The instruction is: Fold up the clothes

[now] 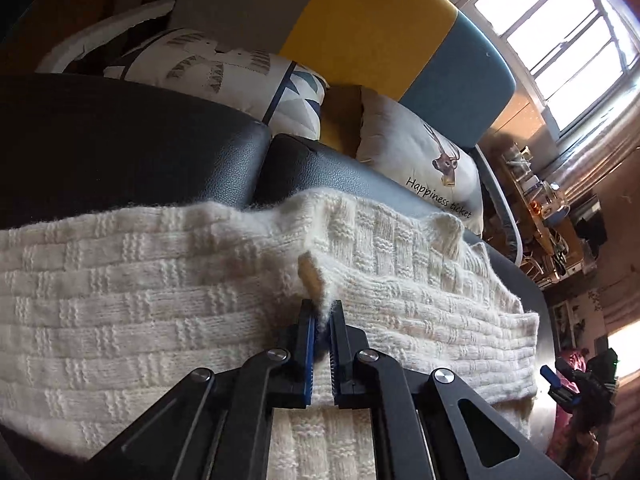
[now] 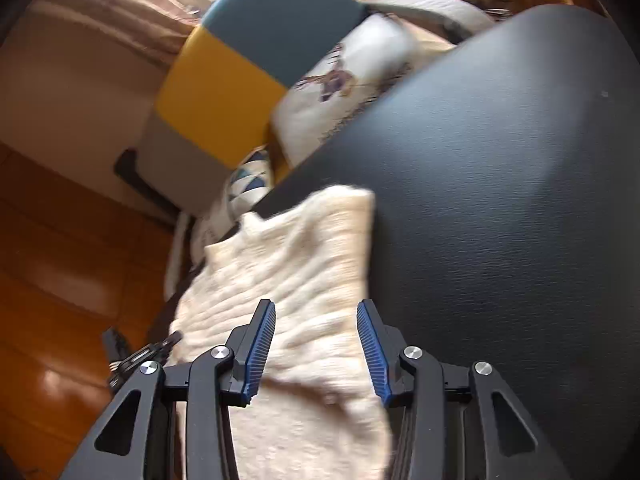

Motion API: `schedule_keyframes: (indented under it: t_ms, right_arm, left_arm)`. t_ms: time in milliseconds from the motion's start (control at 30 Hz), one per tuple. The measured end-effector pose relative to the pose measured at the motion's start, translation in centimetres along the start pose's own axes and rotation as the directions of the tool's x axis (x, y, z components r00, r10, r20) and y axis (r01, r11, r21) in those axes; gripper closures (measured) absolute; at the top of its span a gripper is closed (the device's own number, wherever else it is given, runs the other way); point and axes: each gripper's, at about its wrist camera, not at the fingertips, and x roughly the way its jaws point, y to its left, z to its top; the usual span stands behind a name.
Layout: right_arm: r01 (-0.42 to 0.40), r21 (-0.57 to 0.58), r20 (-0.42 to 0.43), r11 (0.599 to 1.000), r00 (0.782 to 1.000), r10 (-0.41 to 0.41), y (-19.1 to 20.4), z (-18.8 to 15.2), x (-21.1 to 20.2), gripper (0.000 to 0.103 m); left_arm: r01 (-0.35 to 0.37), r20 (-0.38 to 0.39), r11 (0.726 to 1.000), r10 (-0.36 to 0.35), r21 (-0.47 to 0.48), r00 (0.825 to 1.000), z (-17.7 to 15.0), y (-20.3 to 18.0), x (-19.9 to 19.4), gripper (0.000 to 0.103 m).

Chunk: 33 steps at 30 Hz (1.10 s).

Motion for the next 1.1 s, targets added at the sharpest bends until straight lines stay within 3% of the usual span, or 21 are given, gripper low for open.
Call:
schedule_keyframes:
  t_ms: [100, 133, 200, 233, 333, 367, 433, 600, 700, 800, 867, 1100]
  right_arm:
    - [-0.058, -0.008, -0.086, 0.998, 0.995, 0.057, 0.8, -0.5, 2.2, 0.059]
    - [-0.015, -0.009, -0.115, 1.0, 0.993, 0.014, 0.6, -0.7, 3.2, 0.059]
    - [0.096, -0.018, -0.136, 0.995, 0.986, -0.097, -0.3, -1.0, 4.2, 0.07]
    - [0.122, -0.016, -0.125, 0.992, 0.984, -0.123, -0.4, -0.9, 3.9, 0.076]
    - [0.181, -0.023, -0.095, 0.983, 0.979, -0.182, -0.3, -0.5, 3.3, 0.074]
    - [0.187, -0.037, -0.089, 0.982, 0.978, -0.19, 0.1, -0.4, 3.2, 0.069]
    - [0.2, -0.065, -0.075, 0.978, 0.976, -0.205, 0.9, -0.1, 2.9, 0.068]
    - [0.203, -0.203, 0.049, 0.958, 0.979, -0.197, 4.9, 1.9, 3.8, 0.066]
    - [0.261, -0.277, 0.048, 0.925, 0.965, -0.257, 6.1, 2.7, 6.3, 0.064]
    - [0.386, -0.329, 0.055, 0.862, 0.919, -0.391, 5.9, 3.0, 8.6, 0.064]
    - [0.433, -0.338, 0.004, 0.836, 0.889, -0.459, 4.4, 2.9, 10.0, 0.065]
    - [0.474, -0.372, 0.06, 0.798, 0.87, -0.489, 4.5, 2.2, 10.1, 0.066]
  left_arm:
    - [0.01, -0.008, 1.0, -0.01, -0.007, 1.0, -0.1, 0.2, 0.0, 0.096]
    - [0.013, -0.011, 1.0, -0.013, -0.01, 1.0, -0.1, 0.3, 0.0, 0.096]
    - [0.018, -0.017, 1.0, -0.018, -0.014, 1.0, -0.2, 0.4, 0.0, 0.096]
    - [0.021, -0.02, 1.0, -0.021, -0.017, 1.0, -0.3, 0.5, 0.0, 0.096]
    - [0.028, -0.029, 0.999, -0.029, -0.024, 0.999, -0.4, 0.8, 0.1, 0.095]
    - [0.031, -0.032, 0.999, -0.032, -0.027, 0.999, -0.4, 0.8, 0.1, 0.094]
    - [0.036, -0.038, 0.999, -0.037, -0.032, 0.999, -0.5, 1.0, 0.1, 0.092]
    - [0.048, -0.049, 0.998, -0.05, -0.047, 0.998, -0.6, 1.5, 0.2, 0.09]
    - [0.051, -0.045, 0.997, -0.053, -0.05, 0.998, -0.5, 1.6, 0.2, 0.089]
    - [0.038, -0.034, 0.999, -0.038, -0.016, 0.999, -0.7, 1.3, 0.4, 0.089]
    - [0.025, -0.027, 1.0, -0.025, 0.01, 0.999, -0.9, 1.1, 0.4, 0.089]
    - [-0.078, 0.013, 0.991, 0.077, 0.11, 0.997, -1.3, -0.3, 0.4, 0.088]
